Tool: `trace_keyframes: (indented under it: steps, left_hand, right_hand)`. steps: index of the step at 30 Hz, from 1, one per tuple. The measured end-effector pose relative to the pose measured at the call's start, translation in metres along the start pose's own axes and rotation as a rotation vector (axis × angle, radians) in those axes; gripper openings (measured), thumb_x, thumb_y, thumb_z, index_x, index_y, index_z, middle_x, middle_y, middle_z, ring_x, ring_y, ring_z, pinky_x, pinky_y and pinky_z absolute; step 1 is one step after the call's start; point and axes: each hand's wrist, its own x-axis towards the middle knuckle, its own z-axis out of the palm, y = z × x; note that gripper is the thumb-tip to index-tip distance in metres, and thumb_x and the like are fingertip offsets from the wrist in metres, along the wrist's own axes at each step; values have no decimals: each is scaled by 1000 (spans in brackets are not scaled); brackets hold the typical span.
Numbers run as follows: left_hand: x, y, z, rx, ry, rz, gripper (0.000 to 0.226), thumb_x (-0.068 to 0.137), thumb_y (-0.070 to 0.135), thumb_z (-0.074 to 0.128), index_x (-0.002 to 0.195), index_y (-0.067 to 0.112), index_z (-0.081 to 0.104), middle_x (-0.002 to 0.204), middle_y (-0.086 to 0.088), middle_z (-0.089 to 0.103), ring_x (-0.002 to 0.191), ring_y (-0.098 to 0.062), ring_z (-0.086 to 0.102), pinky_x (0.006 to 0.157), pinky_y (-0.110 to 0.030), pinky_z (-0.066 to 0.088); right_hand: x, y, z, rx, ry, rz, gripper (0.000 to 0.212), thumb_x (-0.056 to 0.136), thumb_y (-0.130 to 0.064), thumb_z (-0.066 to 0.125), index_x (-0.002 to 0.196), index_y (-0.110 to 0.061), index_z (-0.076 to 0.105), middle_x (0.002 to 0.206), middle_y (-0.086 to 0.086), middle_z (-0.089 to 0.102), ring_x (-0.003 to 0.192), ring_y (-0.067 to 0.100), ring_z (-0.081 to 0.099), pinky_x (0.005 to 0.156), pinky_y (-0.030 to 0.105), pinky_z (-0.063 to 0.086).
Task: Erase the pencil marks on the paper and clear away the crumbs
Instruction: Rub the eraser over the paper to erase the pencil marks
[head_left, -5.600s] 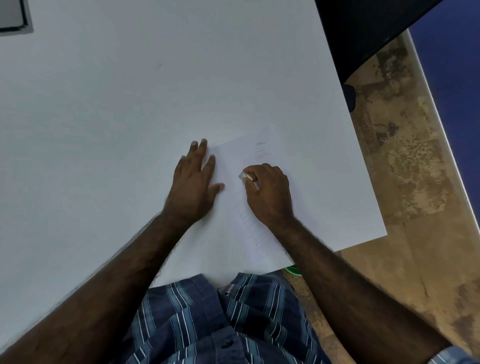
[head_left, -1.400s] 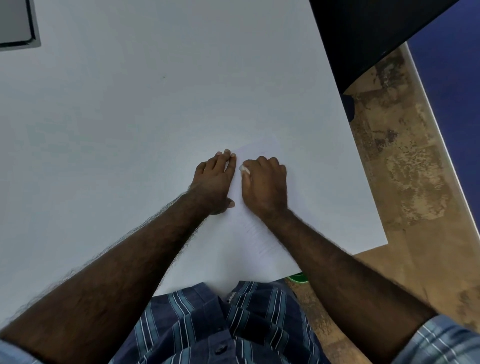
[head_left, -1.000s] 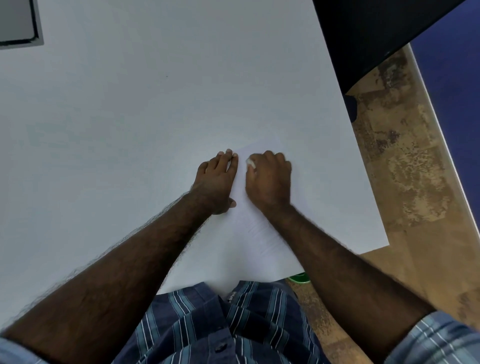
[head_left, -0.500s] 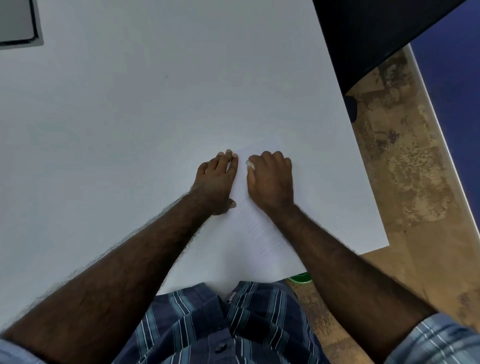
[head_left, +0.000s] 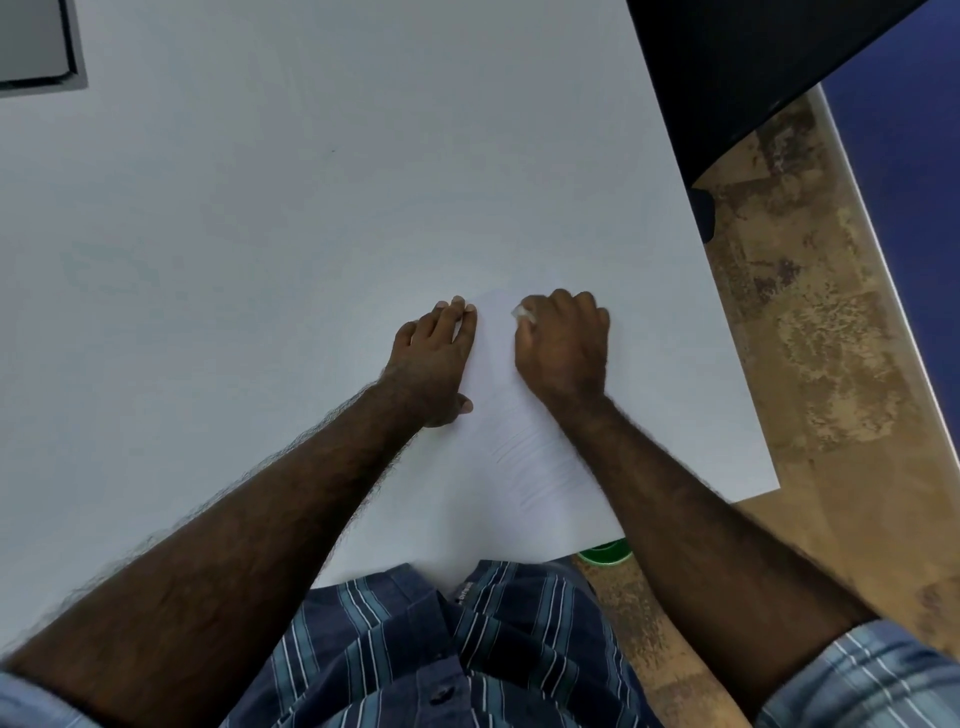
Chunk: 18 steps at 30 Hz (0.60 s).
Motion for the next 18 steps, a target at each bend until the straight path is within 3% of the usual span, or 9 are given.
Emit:
trace_keyframes:
  steps: [5, 11, 18]
  left_hand:
    - [0, 0, 0, -14, 0, 7, 126, 85, 46, 81, 164, 13, -11, 172, -9, -13, 159, -30, -4, 128, -46, 7]
    - [0, 0, -1, -1, -4, 3, 127, 84, 47, 81, 164, 13, -10, 172, -9, -12, 159, -30, -2, 127, -46, 9]
    - [-2, 2, -5, -14, -21, 2, 125, 86, 45, 80, 164, 14, -13, 172, -8, -15, 160, -29, -6, 128, -45, 6]
  right_hand:
    - [21, 10, -6, 57, 47, 179, 14, 92, -22, 59, 91, -20, 73, 87, 3, 66, 87, 33, 57, 77, 42, 39]
    - [-11, -14, -5, 38, -85, -173, 19, 98, -25, 57, 102, -19, 74, 93, 2, 69, 89, 30, 58, 79, 44, 41]
    - [10, 3, -6, 60, -18, 91, 12, 91, -21, 63, 95, -19, 74, 89, 1, 70, 87, 30, 59, 76, 42, 42]
